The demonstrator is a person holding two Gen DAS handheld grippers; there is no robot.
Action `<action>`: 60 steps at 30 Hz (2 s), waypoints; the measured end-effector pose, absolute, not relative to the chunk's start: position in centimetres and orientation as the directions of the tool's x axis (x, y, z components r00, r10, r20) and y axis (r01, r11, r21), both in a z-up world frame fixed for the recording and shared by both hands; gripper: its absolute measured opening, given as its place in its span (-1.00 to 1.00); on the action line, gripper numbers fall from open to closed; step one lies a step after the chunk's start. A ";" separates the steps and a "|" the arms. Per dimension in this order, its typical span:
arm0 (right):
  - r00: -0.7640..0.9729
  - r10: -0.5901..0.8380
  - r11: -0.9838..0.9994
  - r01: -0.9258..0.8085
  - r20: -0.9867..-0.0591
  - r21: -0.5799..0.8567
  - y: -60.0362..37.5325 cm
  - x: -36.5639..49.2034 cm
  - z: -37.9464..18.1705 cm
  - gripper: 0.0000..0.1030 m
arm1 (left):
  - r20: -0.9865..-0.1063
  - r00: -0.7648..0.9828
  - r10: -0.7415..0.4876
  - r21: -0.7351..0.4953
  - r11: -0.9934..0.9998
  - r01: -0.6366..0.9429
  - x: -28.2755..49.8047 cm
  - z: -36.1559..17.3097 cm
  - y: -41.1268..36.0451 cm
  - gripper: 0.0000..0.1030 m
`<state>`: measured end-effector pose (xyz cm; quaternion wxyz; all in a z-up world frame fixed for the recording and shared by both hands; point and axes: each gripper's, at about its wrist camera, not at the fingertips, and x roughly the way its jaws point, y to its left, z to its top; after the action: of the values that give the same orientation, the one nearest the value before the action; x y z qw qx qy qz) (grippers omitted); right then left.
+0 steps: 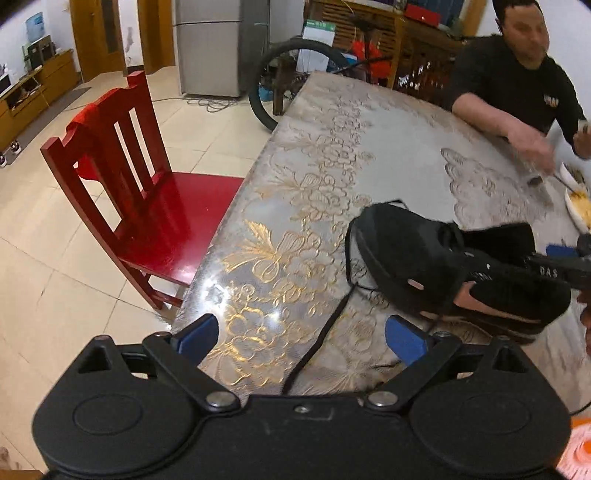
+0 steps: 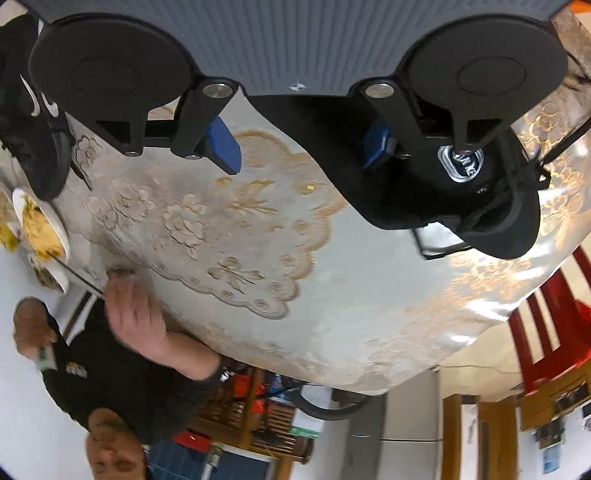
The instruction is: Lace up shoes with both hands
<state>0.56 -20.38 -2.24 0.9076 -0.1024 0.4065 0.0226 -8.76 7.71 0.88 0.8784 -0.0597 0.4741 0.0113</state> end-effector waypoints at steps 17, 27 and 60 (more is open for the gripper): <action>0.717 0.282 0.957 -0.167 -0.637 0.236 -23.5 -2.2 5.2 0.39 | -0.840 0.530 -0.120 -0.096 0.993 0.073 -1.8 -0.2 6.4 0.88; 0.550 0.353 0.933 -0.270 -0.757 0.239 -5.9 4.9 -2.5 0.11 | -0.862 0.464 -0.203 -0.118 0.972 0.205 0.3 -3.2 14.2 0.88; 0.471 -0.376 0.758 0.652 -0.798 0.028 -15.0 -4.5 -6.1 -0.99 | -0.781 0.244 -0.574 -0.097 0.498 0.862 18.6 -5.9 -3.2 0.86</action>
<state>-4.53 -15.04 -6.09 0.8414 0.1668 0.4134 -0.3056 18.57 -3.21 -5.92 0.7678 0.1802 0.3992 -0.4676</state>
